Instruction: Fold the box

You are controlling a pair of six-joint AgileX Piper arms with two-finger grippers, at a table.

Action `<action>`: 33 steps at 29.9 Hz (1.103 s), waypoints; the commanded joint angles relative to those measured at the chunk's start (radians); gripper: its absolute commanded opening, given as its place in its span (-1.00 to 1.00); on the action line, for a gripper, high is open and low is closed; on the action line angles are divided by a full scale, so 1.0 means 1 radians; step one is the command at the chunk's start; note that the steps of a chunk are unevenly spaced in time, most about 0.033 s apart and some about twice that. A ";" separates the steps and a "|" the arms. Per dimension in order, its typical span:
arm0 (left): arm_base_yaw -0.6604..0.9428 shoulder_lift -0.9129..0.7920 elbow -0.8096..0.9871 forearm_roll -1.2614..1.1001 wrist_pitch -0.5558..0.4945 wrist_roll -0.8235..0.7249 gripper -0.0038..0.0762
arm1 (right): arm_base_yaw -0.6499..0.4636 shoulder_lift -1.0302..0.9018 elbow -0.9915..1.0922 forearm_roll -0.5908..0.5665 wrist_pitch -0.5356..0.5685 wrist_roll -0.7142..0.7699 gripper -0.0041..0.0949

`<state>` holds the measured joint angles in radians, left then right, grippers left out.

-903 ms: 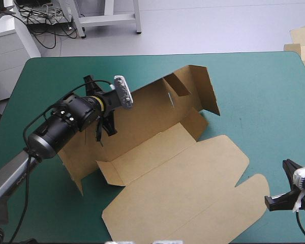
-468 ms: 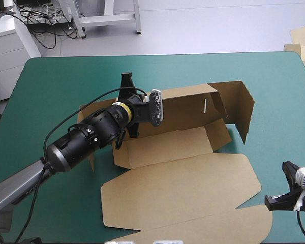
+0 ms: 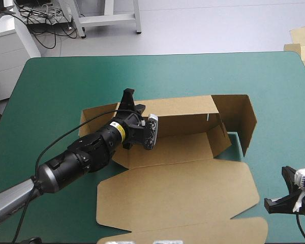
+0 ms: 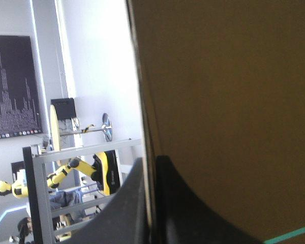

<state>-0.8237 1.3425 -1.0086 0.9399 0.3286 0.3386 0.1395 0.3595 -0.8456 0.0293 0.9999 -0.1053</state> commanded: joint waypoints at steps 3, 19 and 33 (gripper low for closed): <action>-0.007 -0.069 0.050 0.157 -0.090 -0.053 -0.93 | -0.005 0.011 -0.027 -0.002 -0.072 0.001 -0.96; -0.005 -0.051 0.050 0.193 -0.076 -0.134 -0.93 | -0.005 0.039 -0.036 -0.002 -0.133 -0.003 0.32; -0.005 -0.051 0.050 0.244 -0.069 -0.219 -0.93 | -0.005 0.408 -0.414 -0.016 -0.077 0.079 0.63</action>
<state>-0.8237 1.3163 -0.9368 1.1601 0.2660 0.1395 0.1395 0.6760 -1.1415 0.0181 0.9680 -0.0317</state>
